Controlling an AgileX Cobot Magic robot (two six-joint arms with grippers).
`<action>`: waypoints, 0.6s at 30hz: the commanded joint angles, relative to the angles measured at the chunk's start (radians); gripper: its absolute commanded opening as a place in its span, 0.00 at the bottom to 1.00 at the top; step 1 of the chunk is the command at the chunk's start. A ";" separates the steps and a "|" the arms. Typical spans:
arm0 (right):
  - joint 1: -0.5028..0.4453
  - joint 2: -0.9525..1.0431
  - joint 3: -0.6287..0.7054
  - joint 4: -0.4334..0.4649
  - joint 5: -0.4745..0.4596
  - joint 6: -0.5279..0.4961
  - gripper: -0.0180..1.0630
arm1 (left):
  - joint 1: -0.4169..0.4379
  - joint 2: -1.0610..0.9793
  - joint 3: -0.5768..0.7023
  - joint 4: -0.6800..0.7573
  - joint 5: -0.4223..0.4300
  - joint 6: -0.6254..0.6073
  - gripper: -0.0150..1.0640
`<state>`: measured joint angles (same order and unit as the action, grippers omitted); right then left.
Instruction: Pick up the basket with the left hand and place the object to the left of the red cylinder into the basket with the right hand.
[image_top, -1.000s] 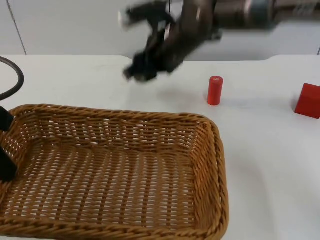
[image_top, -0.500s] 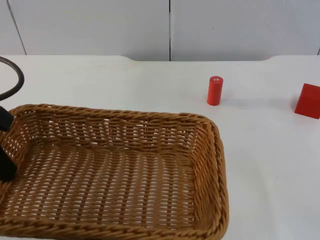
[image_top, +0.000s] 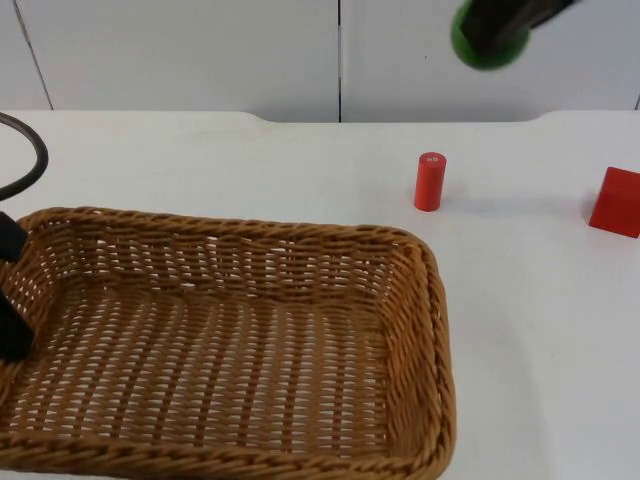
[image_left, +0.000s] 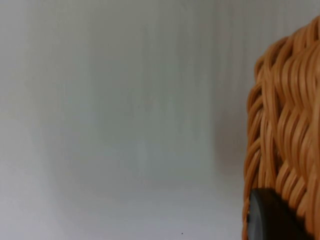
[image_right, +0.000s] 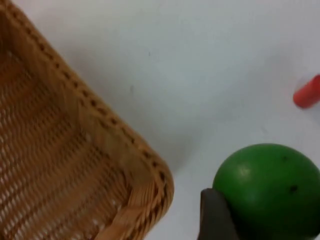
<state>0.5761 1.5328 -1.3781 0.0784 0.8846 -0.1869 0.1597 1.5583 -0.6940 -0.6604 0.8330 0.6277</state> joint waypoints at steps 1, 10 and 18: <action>0.004 -0.024 0.030 0.000 -0.013 0.003 0.01 | 0.002 -0.012 0.002 -0.026 0.007 0.004 0.01; 0.079 -0.018 0.035 0.000 0.006 -0.020 0.01 | 0.002 -0.012 0.002 -0.031 0.007 0.004 0.01; 0.251 0.070 0.035 -0.006 -0.017 -0.034 0.01 | 0.002 -0.012 0.002 -0.031 0.009 0.004 0.01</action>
<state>0.8169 1.5940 -1.3469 0.0763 0.8847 -0.2097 0.1597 1.5583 -0.6940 -0.6604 0.8244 0.6277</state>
